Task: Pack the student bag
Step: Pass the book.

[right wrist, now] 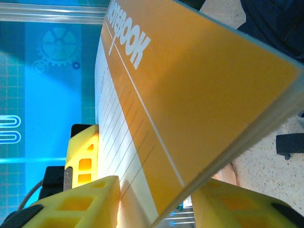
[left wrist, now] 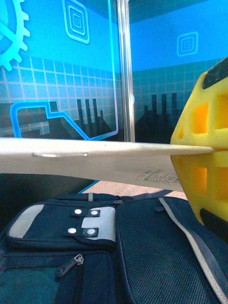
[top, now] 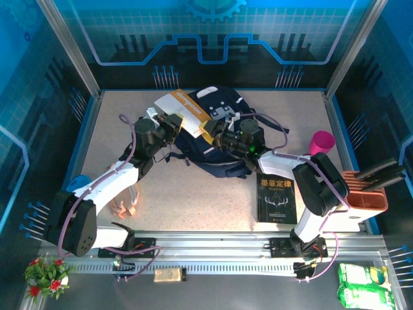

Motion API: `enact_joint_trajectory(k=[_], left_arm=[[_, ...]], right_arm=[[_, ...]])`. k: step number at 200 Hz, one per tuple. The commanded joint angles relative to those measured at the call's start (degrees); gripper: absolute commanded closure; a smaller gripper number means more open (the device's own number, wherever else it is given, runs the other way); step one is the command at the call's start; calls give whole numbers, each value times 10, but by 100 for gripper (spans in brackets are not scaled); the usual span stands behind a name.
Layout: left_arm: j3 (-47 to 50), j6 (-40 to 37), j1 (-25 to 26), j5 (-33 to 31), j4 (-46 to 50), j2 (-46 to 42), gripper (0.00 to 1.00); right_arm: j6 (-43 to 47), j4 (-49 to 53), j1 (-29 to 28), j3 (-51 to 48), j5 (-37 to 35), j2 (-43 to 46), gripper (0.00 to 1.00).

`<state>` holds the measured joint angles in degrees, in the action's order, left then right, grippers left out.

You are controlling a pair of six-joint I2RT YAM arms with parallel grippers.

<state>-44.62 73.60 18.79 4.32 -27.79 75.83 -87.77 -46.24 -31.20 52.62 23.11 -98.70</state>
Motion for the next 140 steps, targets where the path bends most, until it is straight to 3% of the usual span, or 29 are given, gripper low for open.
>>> enact_joint_trajectory(k=[1, 82, 102, 140], left_arm=[[11, 6, 5, 8, -34, 3, 96], [24, -17, 5, 12, -8, -4, 94], [4, -76, 5, 22, 45, -5, 80], [-96, -212, 18, -1, 271, 21, 52]], right_arm=[[11, -29, 1, 14, -10, -2, 64], [69, 14, 15, 3, -35, 34, 93], [119, 64, 27, -7, -52, 72, 98], [215, 176, 69, -46, -72, 172, 100]])
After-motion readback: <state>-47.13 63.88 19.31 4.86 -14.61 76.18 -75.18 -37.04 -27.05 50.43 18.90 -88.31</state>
